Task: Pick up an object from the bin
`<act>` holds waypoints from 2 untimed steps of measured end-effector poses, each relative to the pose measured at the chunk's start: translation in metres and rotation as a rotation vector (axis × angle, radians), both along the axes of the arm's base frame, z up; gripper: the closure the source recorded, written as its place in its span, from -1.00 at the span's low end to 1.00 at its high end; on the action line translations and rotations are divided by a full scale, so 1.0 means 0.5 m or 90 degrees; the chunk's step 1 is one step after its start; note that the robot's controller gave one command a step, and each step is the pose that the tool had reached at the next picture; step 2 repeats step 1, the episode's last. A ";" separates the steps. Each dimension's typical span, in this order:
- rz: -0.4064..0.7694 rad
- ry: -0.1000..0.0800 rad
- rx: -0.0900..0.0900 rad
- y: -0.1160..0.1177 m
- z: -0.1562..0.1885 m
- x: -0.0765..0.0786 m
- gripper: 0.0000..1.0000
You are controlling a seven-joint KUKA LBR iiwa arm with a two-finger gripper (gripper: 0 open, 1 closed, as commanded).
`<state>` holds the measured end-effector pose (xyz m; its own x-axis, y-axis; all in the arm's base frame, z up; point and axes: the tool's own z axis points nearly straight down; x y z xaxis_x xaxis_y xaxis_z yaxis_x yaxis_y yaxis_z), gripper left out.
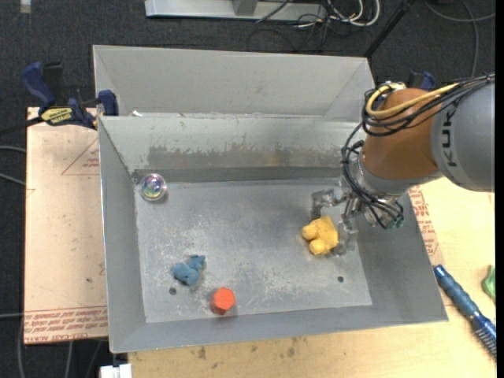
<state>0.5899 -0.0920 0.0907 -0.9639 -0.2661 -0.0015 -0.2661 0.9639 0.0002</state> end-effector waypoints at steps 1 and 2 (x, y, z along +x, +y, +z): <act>-0.014 -0.007 0.000 0.040 0.264 0.009 1.00; -0.014 -0.007 0.000 0.040 0.264 0.009 1.00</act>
Offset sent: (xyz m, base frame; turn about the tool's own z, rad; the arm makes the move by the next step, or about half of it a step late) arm 0.0018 0.0190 0.1266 0.0239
